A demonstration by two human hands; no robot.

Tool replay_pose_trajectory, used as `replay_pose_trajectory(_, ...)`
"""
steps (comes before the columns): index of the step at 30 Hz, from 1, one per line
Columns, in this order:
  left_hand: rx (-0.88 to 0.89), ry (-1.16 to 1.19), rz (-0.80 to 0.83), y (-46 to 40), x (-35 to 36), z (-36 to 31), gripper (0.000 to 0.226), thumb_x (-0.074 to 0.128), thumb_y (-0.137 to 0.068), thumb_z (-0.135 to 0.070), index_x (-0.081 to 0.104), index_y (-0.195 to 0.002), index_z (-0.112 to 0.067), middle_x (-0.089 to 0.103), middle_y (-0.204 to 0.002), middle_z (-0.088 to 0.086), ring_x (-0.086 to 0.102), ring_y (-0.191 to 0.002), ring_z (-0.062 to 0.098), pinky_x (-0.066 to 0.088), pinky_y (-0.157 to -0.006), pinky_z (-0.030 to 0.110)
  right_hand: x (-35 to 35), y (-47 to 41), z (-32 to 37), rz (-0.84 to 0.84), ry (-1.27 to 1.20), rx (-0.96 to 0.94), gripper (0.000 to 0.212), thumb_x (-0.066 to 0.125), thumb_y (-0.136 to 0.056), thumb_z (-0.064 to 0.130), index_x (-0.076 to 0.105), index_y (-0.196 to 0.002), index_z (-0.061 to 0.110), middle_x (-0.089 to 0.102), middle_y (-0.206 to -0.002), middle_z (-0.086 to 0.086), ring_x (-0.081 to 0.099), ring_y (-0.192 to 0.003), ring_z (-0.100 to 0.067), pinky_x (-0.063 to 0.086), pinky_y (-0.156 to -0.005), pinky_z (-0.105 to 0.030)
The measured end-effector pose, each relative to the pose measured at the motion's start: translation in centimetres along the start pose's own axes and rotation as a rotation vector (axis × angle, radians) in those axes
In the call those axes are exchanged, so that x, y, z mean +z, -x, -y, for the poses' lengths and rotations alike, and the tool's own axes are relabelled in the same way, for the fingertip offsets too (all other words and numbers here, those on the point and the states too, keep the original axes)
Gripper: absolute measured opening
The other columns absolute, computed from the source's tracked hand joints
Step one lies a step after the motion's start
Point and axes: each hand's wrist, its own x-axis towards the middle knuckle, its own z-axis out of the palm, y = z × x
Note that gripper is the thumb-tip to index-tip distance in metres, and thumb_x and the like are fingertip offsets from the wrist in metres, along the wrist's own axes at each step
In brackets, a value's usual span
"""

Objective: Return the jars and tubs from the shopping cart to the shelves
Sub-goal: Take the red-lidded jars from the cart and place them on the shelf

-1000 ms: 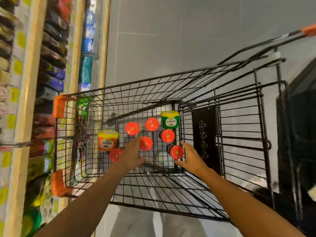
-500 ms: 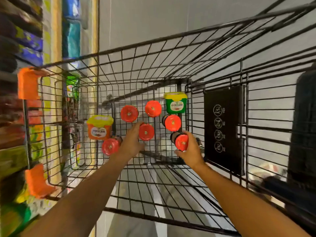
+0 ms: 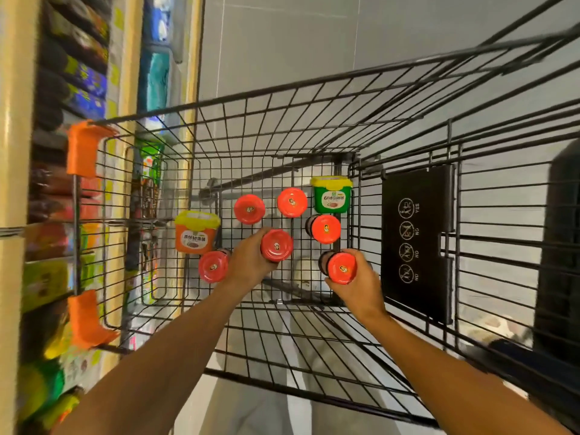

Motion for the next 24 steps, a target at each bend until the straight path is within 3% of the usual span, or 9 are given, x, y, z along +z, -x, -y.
replay_pose_trajectory(5, 0.014, -0.033, -0.02, 4.7, -4.5, -5.3, 0.077, 0.092, -0.063, -0.018, 0.057, -0.132, -0.025, 0.071, -0.116, 0.003, 0.065, -0.11, 0.022, 0.051, -0.094, 0.035, -3.6, 4.1, 5.2, 0.042, -0.032, -0.114, 0.076, 0.093, -0.066, 0.026, 0.052, -0.131, 0.035, 0.064, -0.111, 0.015, 0.063, -0.101, -0.002, 0.057, -0.09, -0.032)
replay_pose_trajectory(8, 0.018, 0.028, -0.068, 8.2, -8.0, -9.0, 0.083, 0.092, -0.056, -0.024, 0.057, -0.132, -0.024, 0.072, -0.105, 0.003, 0.068, -0.1, 0.025, 0.055, -0.086, 0.037, -6.1, 7.4, 9.1, 0.017, -0.069, -0.171, 0.076, 0.092, -0.065, 0.033, 0.051, -0.127, 0.047, 0.067, -0.108, 0.017, 0.065, -0.099, -0.003, 0.059, -0.086, -0.034)
replay_pose_trajectory(11, 0.067, 0.065, -0.153, 11.8, -11.9, -12.8, 0.081, 0.093, -0.057, -0.028, 0.06, -0.13, -0.021, 0.07, -0.103, -0.005, 0.067, -0.099, 0.017, 0.051, -0.082, 0.025, -9.0, 10.5, 13.3, 0.005, -0.128, -0.25, 0.076, 0.093, -0.064, 0.035, 0.049, -0.121, 0.058, 0.068, -0.105, 0.02, 0.065, -0.098, 0.001, 0.056, -0.083, -0.022)
replay_pose_trajectory(15, 0.155, 0.056, -0.259, 16.0, -17.5, -17.3, 0.082, 0.095, -0.058, -0.029, 0.058, -0.131, -0.027, 0.069, -0.112, -0.007, 0.066, -0.103, 0.012, 0.048, -0.085, 0.017, -13.2, 13.9, 19.2, -0.034, -0.161, -0.405, 0.071, 0.092, -0.062, 0.043, 0.052, -0.12, 0.055, 0.068, -0.101, 0.024, 0.066, -0.094, 0.004, 0.051, -0.079, -0.014)
replay_pose_trajectory(20, 0.31, 0.056, -0.437, 20.6, -24.0, -22.5, 0.076, 0.094, -0.059, -0.027, 0.056, -0.123, -0.041, 0.065, -0.108, -0.023, 0.061, -0.099, -0.007, 0.049, -0.088, 0.016, -18.1, 16.1, 25.5, -0.095, -0.14, -0.616, 0.077, 0.089, -0.061, 0.056, 0.054, -0.128, 0.045, 0.067, -0.111, 0.022, 0.064, -0.103, 0.003, 0.055, -0.091, -0.024)
replay_pose_trajectory(22, 0.36, 0.05, -0.514, 22.1, -26.2, -24.0, 0.073, 0.093, -0.06, -0.03, 0.053, -0.117, -0.05, 0.063, -0.107, -0.03, 0.059, -0.098, -0.016, 0.047, -0.086, 0.009, -19.7, 16.6, 28.1, -0.111, -0.119, -0.697, 0.08, 0.088, -0.061, 0.06, 0.051, -0.13, 0.046, 0.066, -0.112, 0.021, 0.064, -0.102, 0.002, 0.058, -0.09, -0.03)
replay_pose_trajectory(24, 0.402, 0.052, -0.579, 23.4, -28.1, -25.2, 0.072, 0.093, -0.06, -0.035, 0.054, -0.118, -0.05, 0.065, -0.109, -0.028, 0.061, -0.1, -0.013, 0.047, -0.083, 0.007, -21.2, 17.3, 30.7, -0.123, -0.117, -0.775, 0.081, 0.084, -0.061, 0.067, 0.047, -0.131, 0.05, 0.063, -0.112, 0.024, 0.064, -0.1, 0.001, 0.059, -0.087, -0.03)
